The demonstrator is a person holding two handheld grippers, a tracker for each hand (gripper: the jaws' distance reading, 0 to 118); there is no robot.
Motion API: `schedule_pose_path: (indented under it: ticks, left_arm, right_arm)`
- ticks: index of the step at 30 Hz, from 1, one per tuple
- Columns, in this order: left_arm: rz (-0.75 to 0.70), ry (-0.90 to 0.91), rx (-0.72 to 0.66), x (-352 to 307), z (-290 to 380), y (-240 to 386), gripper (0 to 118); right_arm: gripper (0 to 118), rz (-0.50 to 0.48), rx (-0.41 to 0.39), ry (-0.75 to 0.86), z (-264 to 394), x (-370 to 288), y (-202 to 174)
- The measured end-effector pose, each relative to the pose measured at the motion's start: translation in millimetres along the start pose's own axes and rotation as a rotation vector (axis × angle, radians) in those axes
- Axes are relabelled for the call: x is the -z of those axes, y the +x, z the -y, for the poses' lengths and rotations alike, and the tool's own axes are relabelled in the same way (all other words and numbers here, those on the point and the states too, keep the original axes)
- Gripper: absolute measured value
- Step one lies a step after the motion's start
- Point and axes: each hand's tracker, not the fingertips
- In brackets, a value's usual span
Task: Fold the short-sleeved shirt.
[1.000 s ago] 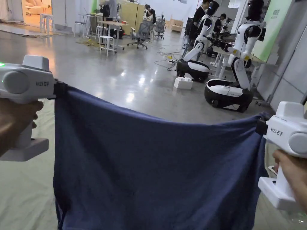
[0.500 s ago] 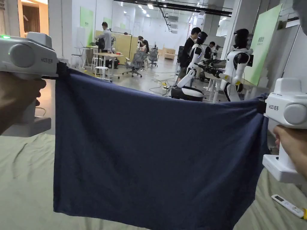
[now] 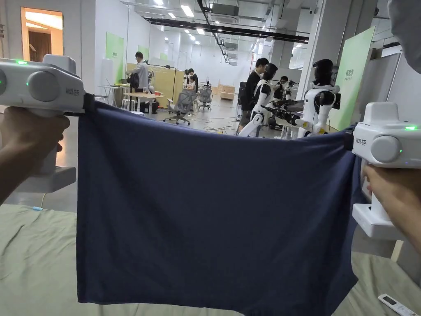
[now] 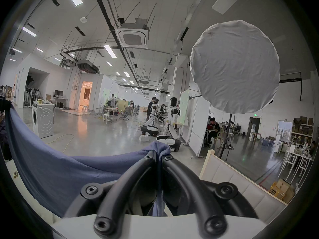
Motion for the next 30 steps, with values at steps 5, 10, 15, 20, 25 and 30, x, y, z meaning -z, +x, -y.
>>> schedule_pose_path:
  ticks: [5,10,15,20,25,30]
  left_arm:
    - [0.007,-0.010,-0.002,1.1,9.9,-2.7,2]
    - [0.016,-0.028,-0.005,-8.4,31.3,-4.4,2]
    - [0.023,-0.065,0.010,-29.1,75.2,-12.9,2]
    - [0.038,-0.121,-0.004,-57.8,130.9,-21.3,2]
    - [0.056,-0.151,-0.019,-96.7,176.1,-31.2,2]
    - [0.080,-0.136,-0.030,-145.1,209.5,-43.1,2]
  right_arm:
    - [5,0.002,-0.039,0.005,13.5,-5.2,-1.9]
    - [5,-0.008,-0.034,-0.015,37.1,-26.9,-7.1]
    - [5,-0.026,-0.032,-0.058,77.6,-62.4,-9.9]
    - [5,-0.045,-0.031,-0.108,123.0,-93.2,-5.6]
    - [5,-0.061,-0.038,-0.124,150.8,-139.1,-1.8]
    - [5,-0.059,-0.057,-0.115,173.2,-195.5,0.1]
